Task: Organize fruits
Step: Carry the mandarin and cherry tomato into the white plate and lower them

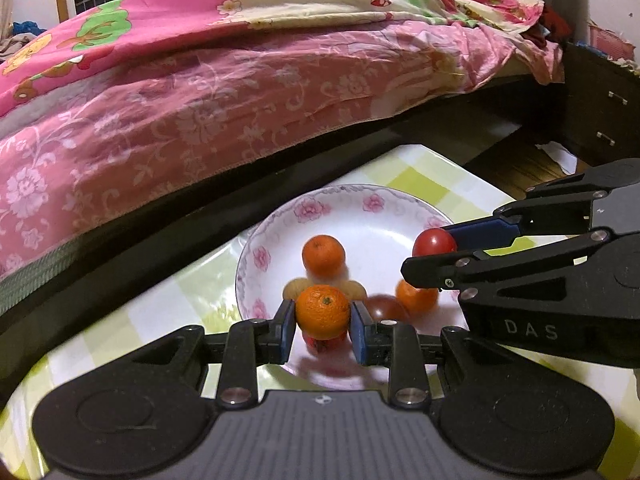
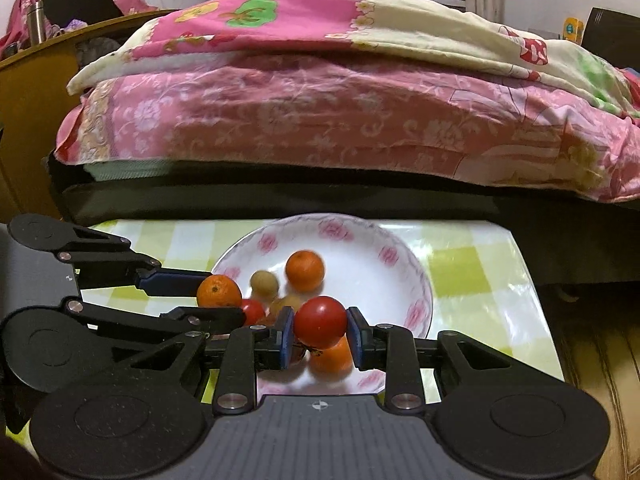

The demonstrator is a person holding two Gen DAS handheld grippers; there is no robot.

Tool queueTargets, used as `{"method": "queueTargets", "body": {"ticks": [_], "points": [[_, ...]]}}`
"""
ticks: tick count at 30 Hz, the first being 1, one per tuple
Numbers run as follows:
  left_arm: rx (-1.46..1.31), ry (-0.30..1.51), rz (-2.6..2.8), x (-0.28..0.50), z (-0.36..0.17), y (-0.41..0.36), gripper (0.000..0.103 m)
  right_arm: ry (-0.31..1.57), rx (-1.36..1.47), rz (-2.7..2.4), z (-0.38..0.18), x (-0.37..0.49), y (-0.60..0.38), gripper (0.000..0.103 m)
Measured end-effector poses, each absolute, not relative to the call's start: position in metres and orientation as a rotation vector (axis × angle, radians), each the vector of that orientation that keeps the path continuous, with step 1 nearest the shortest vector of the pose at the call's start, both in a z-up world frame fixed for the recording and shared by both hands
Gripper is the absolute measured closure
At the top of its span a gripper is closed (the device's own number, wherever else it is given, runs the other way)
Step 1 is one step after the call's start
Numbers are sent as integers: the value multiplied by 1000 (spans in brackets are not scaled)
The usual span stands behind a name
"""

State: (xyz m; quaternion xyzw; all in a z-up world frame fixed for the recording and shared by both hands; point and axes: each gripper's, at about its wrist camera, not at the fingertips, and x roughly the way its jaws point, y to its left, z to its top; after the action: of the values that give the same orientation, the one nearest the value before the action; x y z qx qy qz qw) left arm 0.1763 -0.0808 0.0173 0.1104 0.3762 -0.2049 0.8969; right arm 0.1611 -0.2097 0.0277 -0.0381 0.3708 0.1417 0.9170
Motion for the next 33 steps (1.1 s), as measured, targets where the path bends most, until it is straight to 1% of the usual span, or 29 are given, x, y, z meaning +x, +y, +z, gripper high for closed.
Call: {"method": "queueTargets", "body": {"ticks": [14, 17, 31, 33], "points": [[224, 778, -408, 209, -2, -90, 66, 766, -74, 278, 9, 197, -220, 78], [241, 766, -408, 209, -4, -93, 67, 774, -70, 276, 4, 202, -221, 76], [246, 764, -401, 209, -5, -95, 66, 779, -71, 273, -1, 209, -224, 75], [246, 762, -402, 209, -4, -95, 66, 774, -68, 270, 1, 209, -225, 73]]}}
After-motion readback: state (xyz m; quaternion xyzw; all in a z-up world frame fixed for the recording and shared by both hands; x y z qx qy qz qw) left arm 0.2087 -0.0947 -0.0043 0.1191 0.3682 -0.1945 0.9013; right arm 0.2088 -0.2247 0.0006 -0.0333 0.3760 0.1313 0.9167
